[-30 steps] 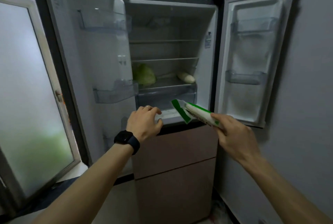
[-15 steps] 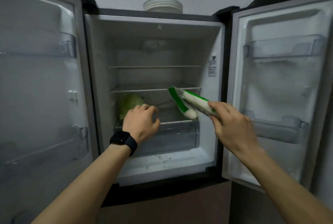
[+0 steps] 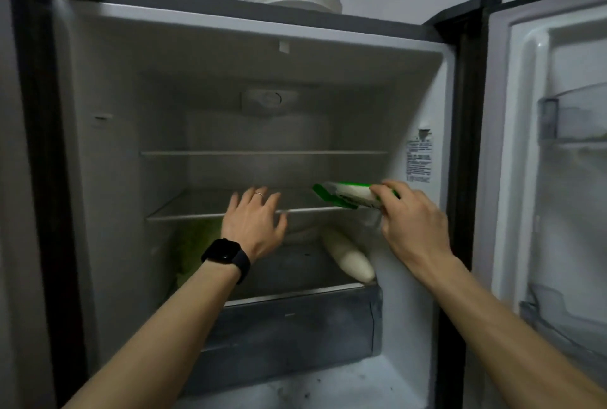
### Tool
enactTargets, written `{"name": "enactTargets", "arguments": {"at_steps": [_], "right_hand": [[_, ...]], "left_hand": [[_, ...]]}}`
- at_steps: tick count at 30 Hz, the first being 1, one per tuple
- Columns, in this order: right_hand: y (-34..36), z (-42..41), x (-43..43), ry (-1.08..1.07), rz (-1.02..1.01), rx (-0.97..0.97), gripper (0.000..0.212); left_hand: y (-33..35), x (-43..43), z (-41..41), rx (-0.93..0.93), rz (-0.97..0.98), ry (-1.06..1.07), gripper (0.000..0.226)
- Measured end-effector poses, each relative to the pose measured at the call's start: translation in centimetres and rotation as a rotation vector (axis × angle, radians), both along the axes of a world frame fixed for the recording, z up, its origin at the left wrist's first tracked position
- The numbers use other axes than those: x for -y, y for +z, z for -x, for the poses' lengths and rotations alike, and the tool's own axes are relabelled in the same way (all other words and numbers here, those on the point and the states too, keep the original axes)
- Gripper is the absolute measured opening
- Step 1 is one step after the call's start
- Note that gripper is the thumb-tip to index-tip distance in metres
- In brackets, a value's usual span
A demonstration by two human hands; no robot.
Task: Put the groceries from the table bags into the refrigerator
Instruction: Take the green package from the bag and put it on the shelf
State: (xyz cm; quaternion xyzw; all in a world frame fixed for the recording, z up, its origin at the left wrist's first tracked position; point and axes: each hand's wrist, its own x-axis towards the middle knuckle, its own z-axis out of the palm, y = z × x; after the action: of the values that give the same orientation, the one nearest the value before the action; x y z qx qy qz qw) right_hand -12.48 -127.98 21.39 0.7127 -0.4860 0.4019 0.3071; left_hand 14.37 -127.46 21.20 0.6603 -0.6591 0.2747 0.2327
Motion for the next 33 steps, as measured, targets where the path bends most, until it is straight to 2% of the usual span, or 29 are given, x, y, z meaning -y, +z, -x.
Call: {"name": "enactTargets", "arguments": {"at_steps": [6,9,12,19,21,25,29,33], "right_hand": [[0.0,-3.5,5.9,-0.129,-0.175,-0.024,0.045],[-0.3,-5.0,8.7,-0.118,-0.186,0.005,0.034],[-0.2,-6.5,11.2,-0.104,-0.315,0.006,0.047],[1.1,-7.2,14.6,-0.039,-0.549,0.013,0.056],[0.9,-7.2,14.8,-0.010,-0.526,0.062,0.058],[-1.1,-6.5,14.2,0.034,-0.299,0.116,0.063],[0.5,-7.0,14.0,-0.048,-0.475,0.106,0.072],[0.7,-7.5,14.6,-0.053,-0.573,0.104,0.065]], "left_hand": [[0.0,6.2,-0.6,-0.026,-0.088,-0.012,0.059],[-0.3,6.6,-0.1,0.002,0.021,0.040,0.062],[-0.3,6.9,0.2,0.011,0.077,0.060,0.055],[-0.4,7.3,0.0,-0.026,0.067,0.042,0.054],[-0.7,7.4,-0.1,-0.022,0.066,0.055,0.058],[-0.8,7.3,0.0,-0.011,0.064,0.055,0.058],[-0.6,6.9,0.3,0.002,0.075,0.058,0.054],[-0.7,6.9,0.2,0.002,0.085,0.041,0.054]]}}
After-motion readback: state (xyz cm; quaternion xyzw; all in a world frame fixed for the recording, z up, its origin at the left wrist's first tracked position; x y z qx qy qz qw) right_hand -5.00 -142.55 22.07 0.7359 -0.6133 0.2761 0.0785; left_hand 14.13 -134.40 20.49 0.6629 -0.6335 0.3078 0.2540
